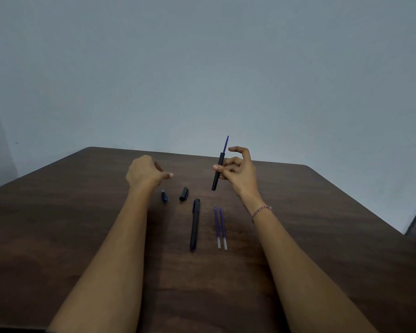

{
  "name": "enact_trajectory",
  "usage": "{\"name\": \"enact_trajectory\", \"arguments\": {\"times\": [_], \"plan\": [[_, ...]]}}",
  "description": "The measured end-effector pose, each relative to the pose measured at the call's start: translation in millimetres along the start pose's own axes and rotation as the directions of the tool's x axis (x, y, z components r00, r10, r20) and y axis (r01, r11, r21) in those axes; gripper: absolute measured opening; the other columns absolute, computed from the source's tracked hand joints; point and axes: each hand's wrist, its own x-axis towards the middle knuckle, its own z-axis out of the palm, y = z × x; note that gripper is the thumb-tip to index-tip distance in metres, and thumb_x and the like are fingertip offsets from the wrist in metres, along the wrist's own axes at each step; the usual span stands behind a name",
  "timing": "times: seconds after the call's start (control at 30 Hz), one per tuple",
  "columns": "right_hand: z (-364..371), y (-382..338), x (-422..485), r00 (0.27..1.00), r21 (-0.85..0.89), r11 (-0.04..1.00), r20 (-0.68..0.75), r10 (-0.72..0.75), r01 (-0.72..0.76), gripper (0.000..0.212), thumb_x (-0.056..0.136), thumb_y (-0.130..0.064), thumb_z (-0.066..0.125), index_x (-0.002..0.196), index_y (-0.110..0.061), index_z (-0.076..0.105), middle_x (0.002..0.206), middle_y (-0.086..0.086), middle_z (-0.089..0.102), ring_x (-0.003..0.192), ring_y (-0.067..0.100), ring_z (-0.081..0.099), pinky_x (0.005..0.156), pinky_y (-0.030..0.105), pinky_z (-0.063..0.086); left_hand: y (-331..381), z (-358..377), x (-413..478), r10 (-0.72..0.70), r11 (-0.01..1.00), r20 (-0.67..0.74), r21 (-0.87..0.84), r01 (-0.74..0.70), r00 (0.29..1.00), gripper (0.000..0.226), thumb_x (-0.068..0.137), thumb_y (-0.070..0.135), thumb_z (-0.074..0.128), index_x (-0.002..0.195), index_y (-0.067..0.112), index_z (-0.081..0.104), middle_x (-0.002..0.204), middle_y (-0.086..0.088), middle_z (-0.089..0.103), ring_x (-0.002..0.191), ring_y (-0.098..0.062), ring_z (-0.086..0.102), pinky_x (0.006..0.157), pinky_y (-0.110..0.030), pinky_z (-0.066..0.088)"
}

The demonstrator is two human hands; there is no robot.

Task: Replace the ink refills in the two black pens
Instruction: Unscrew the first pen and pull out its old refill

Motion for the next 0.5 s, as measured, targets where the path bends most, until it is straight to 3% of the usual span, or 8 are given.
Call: {"name": "enact_trajectory", "arguments": {"times": [0.07, 0.13, 0.2, 0.37, 0.5], "plan": [[0.1, -0.9, -0.3, 1.000, -0.003, 1.000, 0.000, 0.002, -0.002, 0.052, 0.075, -0.006, 0.076, 0.115, -0.014, 0.044, 0.079, 0.004, 0.059, 0.076, 0.020, 0.066, 0.068, 0.028, 0.058, 6.4, 2.3, 1.6, 0.034, 0.964, -0.078, -0.262, -0.053, 0.996, 0.026, 0.074, 0.035, 0.075, 0.090, 0.016, 0.067, 0.082, -0.002, 0.068, 0.074, -0.014, 0.065, 0.064, -0.028, 0.054], [0.2, -1.6, -0.8, 1.000, 0.003, 1.000, 0.003, 0.002, -0.002, 0.047, 0.075, -0.006, 0.077, 0.110, -0.014, 0.046, 0.078, 0.003, 0.060, 0.073, 0.017, 0.065, 0.064, 0.023, 0.056, 15.1, 5.0, 0.5, 0.067, 0.831, -0.100, -0.546, -0.111, 0.993, 0.022, 0.076, 0.026, 0.075, 0.091, 0.011, 0.069, 0.078, -0.002, 0.068, 0.066, -0.011, 0.065, 0.060, -0.024, 0.057], [0.5, -2.2, -0.8, 1.000, 0.018, 1.000, 0.013, 0.010, -0.011, 0.043, 0.074, -0.007, 0.078, 0.105, -0.013, 0.049, 0.077, 0.003, 0.060, 0.070, 0.016, 0.064, 0.059, 0.019, 0.054, 25.8, 10.0, -5.1, 0.106, 0.692, -0.060, -0.712, -0.118, 0.992, 0.021, 0.077, 0.022, 0.074, 0.093, 0.009, 0.069, 0.077, -0.002, 0.068, 0.066, -0.010, 0.065, 0.056, -0.018, 0.055], [2.3, -3.3, -1.8, 0.998, -0.001, 0.999, 0.055, 0.035, -0.035, 0.042, 0.070, -0.008, 0.081, 0.100, -0.013, 0.051, 0.073, 0.001, 0.063, 0.059, 0.002, 0.063, 0.055, 0.014, 0.049, 48.2, 27.3, -23.4, 0.250, 0.566, 0.063, -0.819, -0.093, 0.966, 0.020, 0.078, 0.022, 0.074, 0.091, 0.008, 0.068, 0.084, -0.005, 0.069, 0.078, -0.011, 0.068, 0.067, -0.025, 0.057], [1.8, -2.9, -2.5, 0.997, -0.030, 0.999, 0.071, 0.030, -0.027, 0.041, 0.068, -0.013, 0.083, 0.096, -0.018, 0.054, 0.073, 0.002, 0.065, 0.065, 0.014, 0.062, 0.055, 0.015, 0.049, 51.1, 28.1, -26.0, 0.267, 0.535, 0.094, -0.842, -0.066, 0.959, 0.018, 0.079, 0.018, 0.074, 0.089, 0.004, 0.068, 0.083, -0.008, 0.069, 0.075, -0.014, 0.067, 0.069, -0.027, 0.058]]}}
